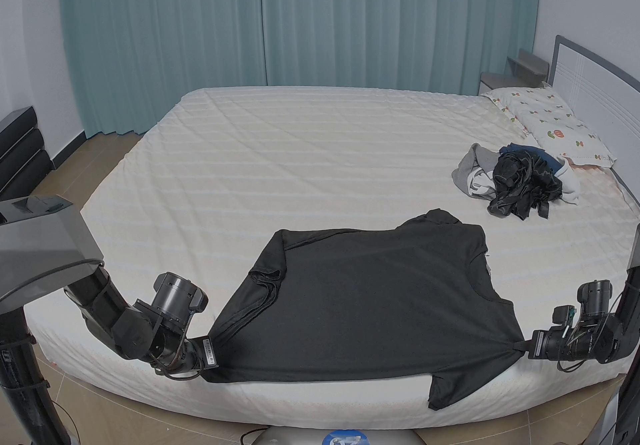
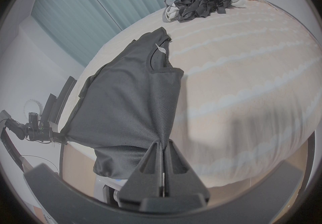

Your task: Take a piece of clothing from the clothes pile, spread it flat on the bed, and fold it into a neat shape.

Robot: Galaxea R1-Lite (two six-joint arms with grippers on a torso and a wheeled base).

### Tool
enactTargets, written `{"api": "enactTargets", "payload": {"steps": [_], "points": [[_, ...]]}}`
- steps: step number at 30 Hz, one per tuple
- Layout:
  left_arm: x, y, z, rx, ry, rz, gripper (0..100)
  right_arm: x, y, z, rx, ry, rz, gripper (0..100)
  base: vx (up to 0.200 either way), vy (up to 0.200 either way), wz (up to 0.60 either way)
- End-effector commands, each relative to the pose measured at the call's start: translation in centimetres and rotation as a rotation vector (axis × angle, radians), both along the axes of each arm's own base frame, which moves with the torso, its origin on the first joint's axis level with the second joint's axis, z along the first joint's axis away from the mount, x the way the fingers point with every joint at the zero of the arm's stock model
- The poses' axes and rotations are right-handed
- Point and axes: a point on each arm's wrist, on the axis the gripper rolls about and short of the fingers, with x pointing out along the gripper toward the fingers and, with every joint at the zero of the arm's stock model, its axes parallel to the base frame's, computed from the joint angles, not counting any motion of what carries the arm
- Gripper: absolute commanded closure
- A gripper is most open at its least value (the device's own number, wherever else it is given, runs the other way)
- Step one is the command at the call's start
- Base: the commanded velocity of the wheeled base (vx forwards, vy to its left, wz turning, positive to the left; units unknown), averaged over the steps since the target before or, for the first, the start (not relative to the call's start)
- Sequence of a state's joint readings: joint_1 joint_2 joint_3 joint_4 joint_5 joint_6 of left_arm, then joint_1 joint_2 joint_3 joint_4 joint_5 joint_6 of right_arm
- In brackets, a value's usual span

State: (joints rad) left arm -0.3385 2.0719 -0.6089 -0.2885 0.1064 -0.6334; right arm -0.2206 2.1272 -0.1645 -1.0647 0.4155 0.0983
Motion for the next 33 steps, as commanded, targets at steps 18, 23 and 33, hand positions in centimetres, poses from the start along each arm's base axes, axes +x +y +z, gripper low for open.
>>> {"api": "enactTargets", "payload": {"steps": [18, 23, 33], "points": [[2.4, 1.5, 4.1, -0.27, -0.113, 0.049, 0, 5.8, -0.9, 5.5, 0.307, -0.218, -0.198, 0, 0.0, 0.0, 0.0], [4.1, 1.1, 4.5, -0.353, -0.132, 0.132, 0, 6.3, -0.2, 3.5, 0.4, -0.123, -0.25, 0, 0.0, 0.0, 0.0], [6.2, 0.1, 4.4, -0.446, -0.131, 0.23, 0, 6.5, -0.2, 3.2, 0.469, -0.088, -0.302, 0, 0.0, -0.02, 0.0]]}}
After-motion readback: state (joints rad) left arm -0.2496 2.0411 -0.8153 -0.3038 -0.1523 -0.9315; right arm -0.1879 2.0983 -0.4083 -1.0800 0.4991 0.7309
